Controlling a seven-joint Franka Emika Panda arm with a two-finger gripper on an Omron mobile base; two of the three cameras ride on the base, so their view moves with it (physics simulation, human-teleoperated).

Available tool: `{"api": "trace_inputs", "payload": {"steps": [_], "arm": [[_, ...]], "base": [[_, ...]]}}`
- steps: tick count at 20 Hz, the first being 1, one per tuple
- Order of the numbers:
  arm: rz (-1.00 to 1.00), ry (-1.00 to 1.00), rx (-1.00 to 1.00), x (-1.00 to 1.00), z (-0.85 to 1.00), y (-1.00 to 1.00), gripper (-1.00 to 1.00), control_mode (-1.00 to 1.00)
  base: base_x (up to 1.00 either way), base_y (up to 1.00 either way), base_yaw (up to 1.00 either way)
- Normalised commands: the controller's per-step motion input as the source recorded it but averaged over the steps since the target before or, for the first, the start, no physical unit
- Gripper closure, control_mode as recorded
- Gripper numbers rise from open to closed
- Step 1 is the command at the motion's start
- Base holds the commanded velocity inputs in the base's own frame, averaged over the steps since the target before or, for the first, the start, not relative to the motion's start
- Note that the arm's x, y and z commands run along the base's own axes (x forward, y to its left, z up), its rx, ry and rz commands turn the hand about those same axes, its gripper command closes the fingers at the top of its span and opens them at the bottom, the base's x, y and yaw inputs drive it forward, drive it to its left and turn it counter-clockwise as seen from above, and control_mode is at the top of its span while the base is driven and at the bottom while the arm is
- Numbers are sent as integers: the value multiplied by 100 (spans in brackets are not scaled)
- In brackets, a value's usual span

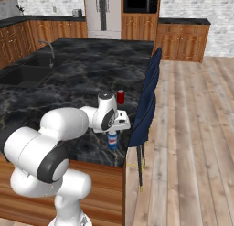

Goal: Four empty soda cans are scattered around the kitchen. Gather all the cans and cluster them next to the stove for recycling.

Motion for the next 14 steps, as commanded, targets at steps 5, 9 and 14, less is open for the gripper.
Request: {"api": "trace_inputs", "payload": {"steps": [5, 9, 14], "arm": [[0, 0, 0, 0, -6, 0, -100, -100], [0, 0, 0, 0, -17, 0, -100, -100], [0, 0, 0, 0, -18, 0, -100, -100]], "base": [[0, 0, 0], [0, 0, 0], [0, 0, 0]]}}
